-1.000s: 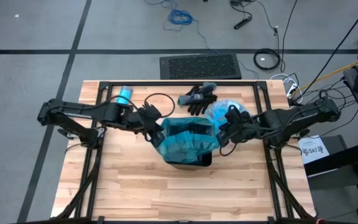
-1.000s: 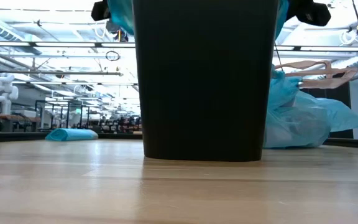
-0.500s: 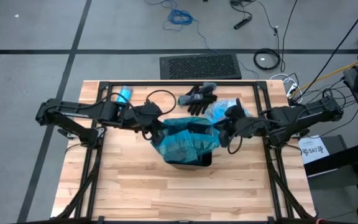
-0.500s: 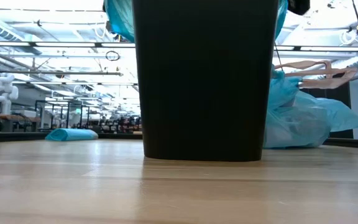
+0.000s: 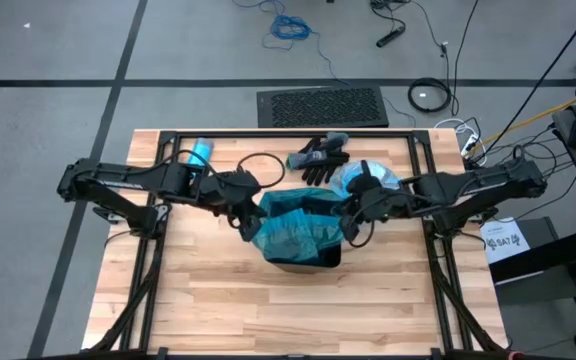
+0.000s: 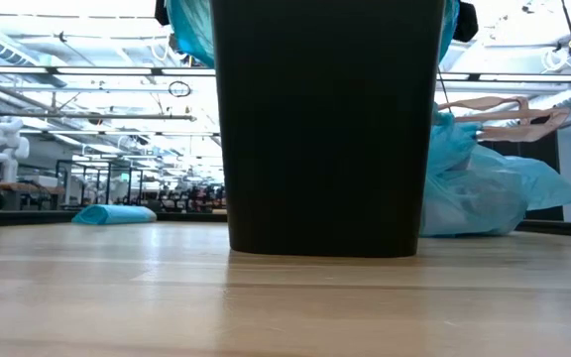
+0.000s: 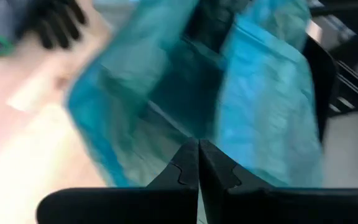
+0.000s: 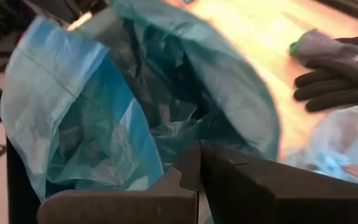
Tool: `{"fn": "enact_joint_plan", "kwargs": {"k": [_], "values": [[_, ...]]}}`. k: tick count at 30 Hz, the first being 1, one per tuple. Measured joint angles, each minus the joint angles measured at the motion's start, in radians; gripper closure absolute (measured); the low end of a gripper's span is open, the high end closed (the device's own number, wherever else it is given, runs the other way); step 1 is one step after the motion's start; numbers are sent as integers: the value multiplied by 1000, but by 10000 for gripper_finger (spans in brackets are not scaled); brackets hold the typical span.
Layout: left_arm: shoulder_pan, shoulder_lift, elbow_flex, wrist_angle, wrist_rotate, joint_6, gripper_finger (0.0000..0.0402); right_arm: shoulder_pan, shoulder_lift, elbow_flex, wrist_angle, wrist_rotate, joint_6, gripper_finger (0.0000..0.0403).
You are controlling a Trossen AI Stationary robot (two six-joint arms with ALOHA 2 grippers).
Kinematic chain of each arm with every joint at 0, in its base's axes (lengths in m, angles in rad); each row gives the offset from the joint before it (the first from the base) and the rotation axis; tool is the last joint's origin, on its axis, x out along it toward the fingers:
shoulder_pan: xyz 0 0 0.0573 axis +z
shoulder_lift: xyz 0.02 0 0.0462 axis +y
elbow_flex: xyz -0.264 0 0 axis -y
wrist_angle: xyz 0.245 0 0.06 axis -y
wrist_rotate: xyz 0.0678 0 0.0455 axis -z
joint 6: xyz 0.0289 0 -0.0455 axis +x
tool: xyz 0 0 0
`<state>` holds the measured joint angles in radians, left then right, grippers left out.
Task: Place trash/remove bag and relplace
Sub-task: Put the blue trash bag into the black trash bin
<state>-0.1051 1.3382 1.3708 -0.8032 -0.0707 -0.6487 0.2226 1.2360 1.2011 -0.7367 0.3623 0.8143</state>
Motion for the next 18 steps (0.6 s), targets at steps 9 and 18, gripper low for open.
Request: {"fn": "enact_joint_plan", "kwargs": {"k": [9, 18], "values": [[-37, 5, 0, 1, 161, 1, 400, 9, 37, 0, 23, -194, -15, 403], [-94, 5, 0, 9, 258, 36, 400, 72, -1, 0, 28, -318, -26, 403]]}}
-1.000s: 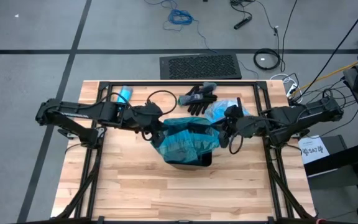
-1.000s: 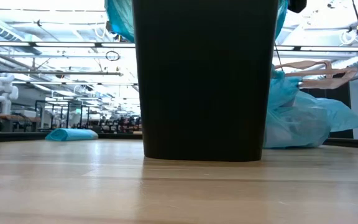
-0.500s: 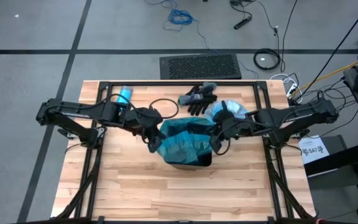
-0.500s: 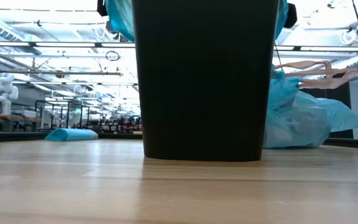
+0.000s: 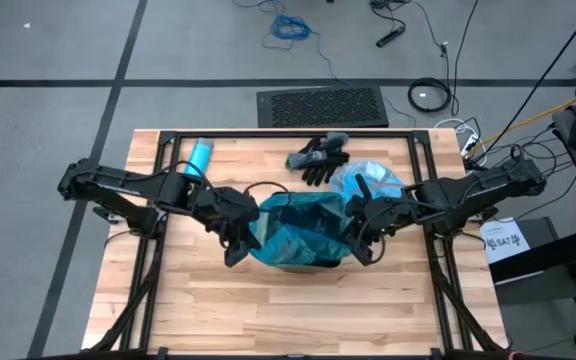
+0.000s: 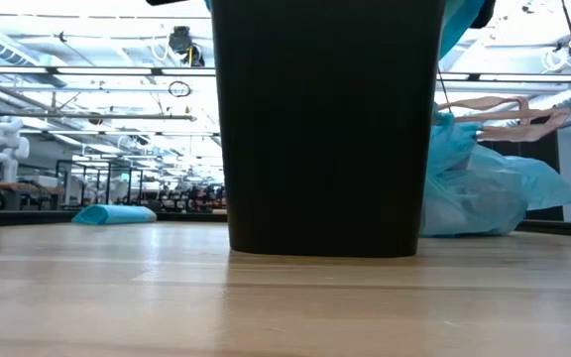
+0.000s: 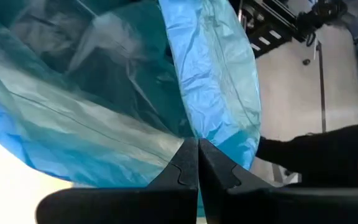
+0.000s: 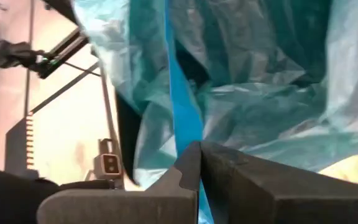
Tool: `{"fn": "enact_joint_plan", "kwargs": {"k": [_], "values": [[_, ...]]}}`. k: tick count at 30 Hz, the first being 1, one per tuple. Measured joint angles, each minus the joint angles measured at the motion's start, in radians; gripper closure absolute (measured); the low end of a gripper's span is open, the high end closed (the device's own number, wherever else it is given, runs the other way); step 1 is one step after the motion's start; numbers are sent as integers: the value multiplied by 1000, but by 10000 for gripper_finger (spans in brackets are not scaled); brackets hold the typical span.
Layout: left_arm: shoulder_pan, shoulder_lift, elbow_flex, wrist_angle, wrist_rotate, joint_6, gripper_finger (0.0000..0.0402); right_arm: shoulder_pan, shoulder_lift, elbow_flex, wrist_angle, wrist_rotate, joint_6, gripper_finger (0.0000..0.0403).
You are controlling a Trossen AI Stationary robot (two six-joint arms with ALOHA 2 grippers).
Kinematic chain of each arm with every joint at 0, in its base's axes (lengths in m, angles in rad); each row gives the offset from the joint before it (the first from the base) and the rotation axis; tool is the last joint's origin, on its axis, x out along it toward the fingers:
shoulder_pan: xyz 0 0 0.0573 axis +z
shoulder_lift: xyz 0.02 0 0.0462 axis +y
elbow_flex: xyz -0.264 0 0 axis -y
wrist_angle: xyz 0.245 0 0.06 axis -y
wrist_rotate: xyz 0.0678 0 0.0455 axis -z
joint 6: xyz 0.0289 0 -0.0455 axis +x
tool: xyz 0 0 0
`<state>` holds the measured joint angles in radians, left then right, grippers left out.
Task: Place trash/remove bag and relplace
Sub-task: Put the blue trash bag into the black trash bin
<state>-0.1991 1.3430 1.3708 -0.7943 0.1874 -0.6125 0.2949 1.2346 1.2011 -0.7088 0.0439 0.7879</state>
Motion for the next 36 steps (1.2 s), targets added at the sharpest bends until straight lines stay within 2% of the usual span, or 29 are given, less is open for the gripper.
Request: {"fn": "enact_joint_plan", "kwargs": {"k": [4, 6, 9, 13, 17, 20, 23, 29, 36], "values": [[-19, 0, 0, -7, 1, 1, 400, 31, -24, 0, 4, -4, 9, 403], [-25, 0, 0, -26, 7, 1, 400, 43, -29, 0, 13, -43, 11, 403], [-29, 0, 0, -87, 21, 1, 400, 63, -33, 0, 37, -114, 22, 403], [-31, 0, 0, -205, 20, -2, 400, 89, -33, 0, 13, -139, 67, 403], [-31, 0, 0, -316, -39, -10, 400, 114, -33, 0, -33, -149, 112, 403], [-31, 0, 0, -325, -59, -18, 400, 123, -33, 0, -72, -149, 136, 403], [-31, 0, 0, -291, -59, -12, 400, 127, -36, 0, -54, -102, 119, 403], [-31, 0, 0, -191, -39, -9, 400, 109, -65, 0, 100, 55, 9, 403], [-31, 0, 0, -89, 0, -9, 400, 25, -57, 0, 178, 99, -84, 403]]}}
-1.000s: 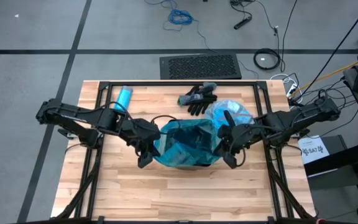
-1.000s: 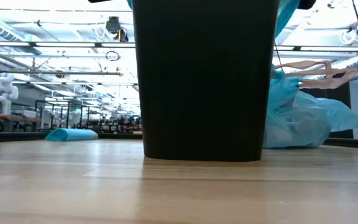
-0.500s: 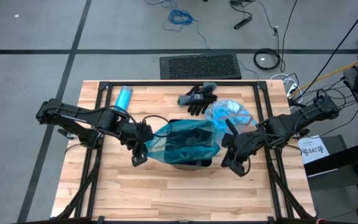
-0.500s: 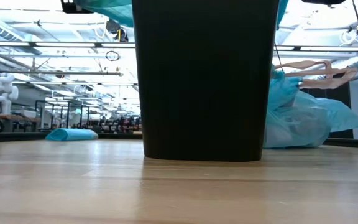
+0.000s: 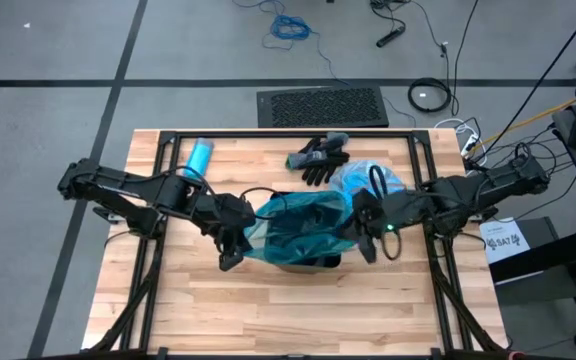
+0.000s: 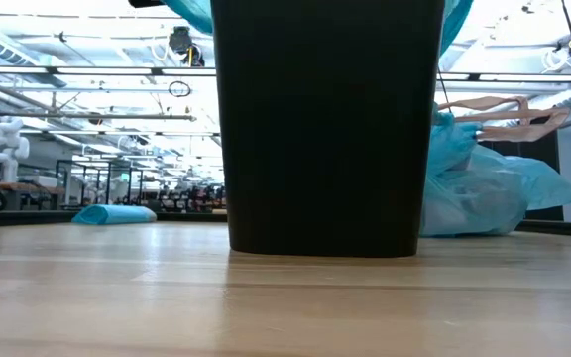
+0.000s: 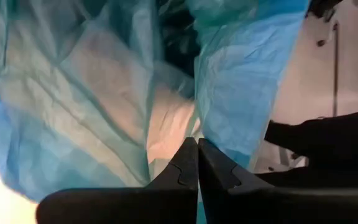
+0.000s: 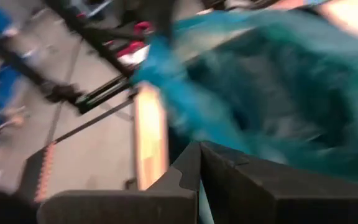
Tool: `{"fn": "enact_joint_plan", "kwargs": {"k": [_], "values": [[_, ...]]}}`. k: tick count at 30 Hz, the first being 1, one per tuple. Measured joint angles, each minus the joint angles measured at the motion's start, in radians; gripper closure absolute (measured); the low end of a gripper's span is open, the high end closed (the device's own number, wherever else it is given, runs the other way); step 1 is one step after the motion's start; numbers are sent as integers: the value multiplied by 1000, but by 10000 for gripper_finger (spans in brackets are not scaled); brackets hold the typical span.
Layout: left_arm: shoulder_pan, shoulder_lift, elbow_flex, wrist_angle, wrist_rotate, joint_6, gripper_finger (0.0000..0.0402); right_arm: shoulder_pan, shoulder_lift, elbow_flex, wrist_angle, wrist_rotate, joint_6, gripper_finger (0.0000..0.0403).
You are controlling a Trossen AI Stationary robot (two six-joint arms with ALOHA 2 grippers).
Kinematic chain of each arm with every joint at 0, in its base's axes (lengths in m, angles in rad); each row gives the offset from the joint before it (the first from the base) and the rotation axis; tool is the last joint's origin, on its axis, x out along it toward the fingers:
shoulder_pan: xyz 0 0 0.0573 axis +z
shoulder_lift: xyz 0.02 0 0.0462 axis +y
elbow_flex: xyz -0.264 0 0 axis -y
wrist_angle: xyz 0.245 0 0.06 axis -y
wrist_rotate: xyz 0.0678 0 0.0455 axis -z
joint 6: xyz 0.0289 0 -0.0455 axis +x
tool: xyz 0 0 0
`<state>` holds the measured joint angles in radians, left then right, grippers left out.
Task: Place trash/remove bag and relplace
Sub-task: Put the blue trash bag into the black trash bin
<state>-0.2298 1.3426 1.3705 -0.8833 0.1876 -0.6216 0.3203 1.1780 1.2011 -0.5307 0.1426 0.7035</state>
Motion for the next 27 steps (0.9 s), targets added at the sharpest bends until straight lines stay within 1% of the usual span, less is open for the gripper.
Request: {"fn": "enact_joint_plan", "kwargs": {"k": [1, 6, 12, 14, 19, 23, 27], "values": [[0, 0, 0, 12, 1, 0, 400, -13, 6, 0, -4, 15, -3, 403], [0, 0, 0, 41, 3, 8, 400, -72, 57, 0, -18, 14, 12, 403], [0, 0, 0, 40, 11, 10, 400, -84, 123, 0, -53, 5, 16, 403], [0, 0, 0, 40, 35, 12, 400, -84, 135, 0, -73, -38, 18, 403], [0, 0, 0, 40, 56, 26, 400, -78, 138, 0, -91, -212, 29, 403], [0, 0, 0, 40, 56, 26, 400, -55, 125, 0, -54, -286, 13, 403], [0, 0, 0, 38, 56, 27, 400, -46, 121, 0, -53, -363, 46, 403]]}}
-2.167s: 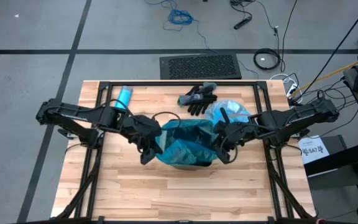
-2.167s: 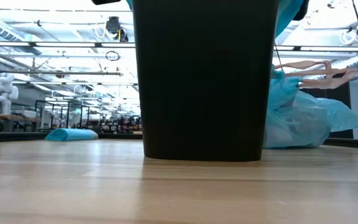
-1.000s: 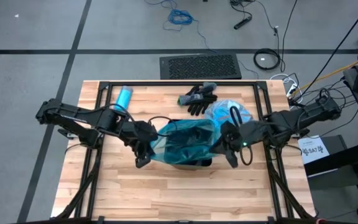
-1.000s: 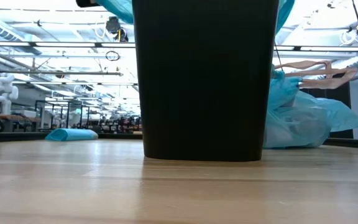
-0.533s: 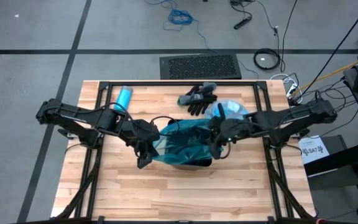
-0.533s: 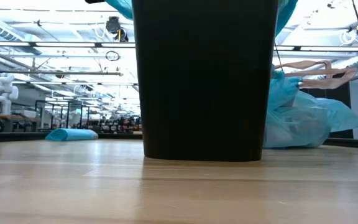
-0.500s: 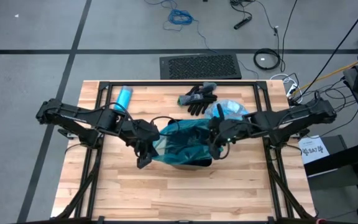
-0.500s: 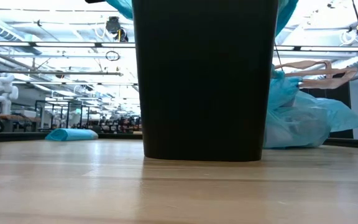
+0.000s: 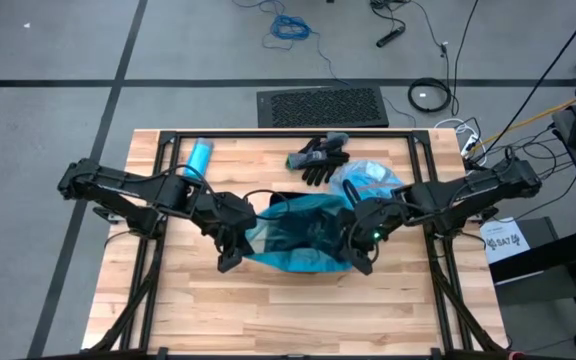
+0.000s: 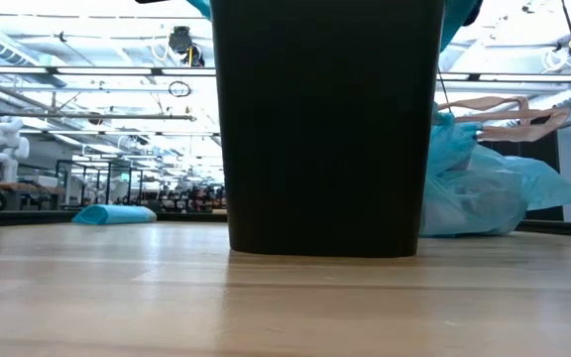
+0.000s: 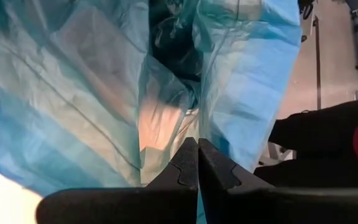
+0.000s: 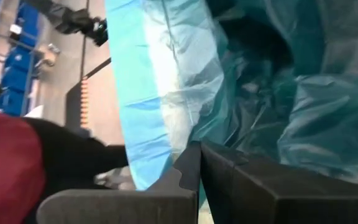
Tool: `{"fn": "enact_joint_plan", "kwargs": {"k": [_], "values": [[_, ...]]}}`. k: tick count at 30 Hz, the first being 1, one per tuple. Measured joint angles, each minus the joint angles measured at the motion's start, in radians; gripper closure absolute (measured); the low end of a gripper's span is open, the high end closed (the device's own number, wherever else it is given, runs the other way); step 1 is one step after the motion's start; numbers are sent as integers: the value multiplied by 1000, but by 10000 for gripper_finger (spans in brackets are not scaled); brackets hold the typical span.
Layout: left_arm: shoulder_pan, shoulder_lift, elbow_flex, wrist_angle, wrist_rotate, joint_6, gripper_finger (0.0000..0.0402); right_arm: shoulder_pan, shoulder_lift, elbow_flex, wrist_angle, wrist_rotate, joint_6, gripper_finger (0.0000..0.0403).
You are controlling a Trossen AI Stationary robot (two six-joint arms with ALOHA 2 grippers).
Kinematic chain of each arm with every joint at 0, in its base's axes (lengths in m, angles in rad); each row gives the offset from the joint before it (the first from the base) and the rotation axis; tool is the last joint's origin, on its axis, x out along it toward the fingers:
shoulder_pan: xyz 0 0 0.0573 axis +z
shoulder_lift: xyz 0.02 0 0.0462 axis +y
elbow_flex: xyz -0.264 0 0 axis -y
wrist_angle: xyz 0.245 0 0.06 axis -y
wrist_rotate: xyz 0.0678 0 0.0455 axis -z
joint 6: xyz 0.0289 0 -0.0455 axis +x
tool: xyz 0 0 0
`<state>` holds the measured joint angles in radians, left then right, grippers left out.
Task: Place trash/remove bag and relplace
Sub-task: Put the blue trash bag into the black trash bin
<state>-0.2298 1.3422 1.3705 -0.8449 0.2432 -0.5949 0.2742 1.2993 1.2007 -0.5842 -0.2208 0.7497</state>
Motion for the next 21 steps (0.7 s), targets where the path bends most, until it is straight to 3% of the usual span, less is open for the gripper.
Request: {"fn": "enact_joint_plan", "kwargs": {"k": [8, 14, 21], "values": [[0, 0, 0, -6, 0, 0, 400, 47, 0, 0, -14, -35, 60, 403], [0, 0, 0, -80, -11, -8, 400, 80, 4, 0, -113, 104, 93, 403], [0, 20, 0, -148, -78, -26, 400, 103, 4, 0, -68, 150, 100, 403]]}}
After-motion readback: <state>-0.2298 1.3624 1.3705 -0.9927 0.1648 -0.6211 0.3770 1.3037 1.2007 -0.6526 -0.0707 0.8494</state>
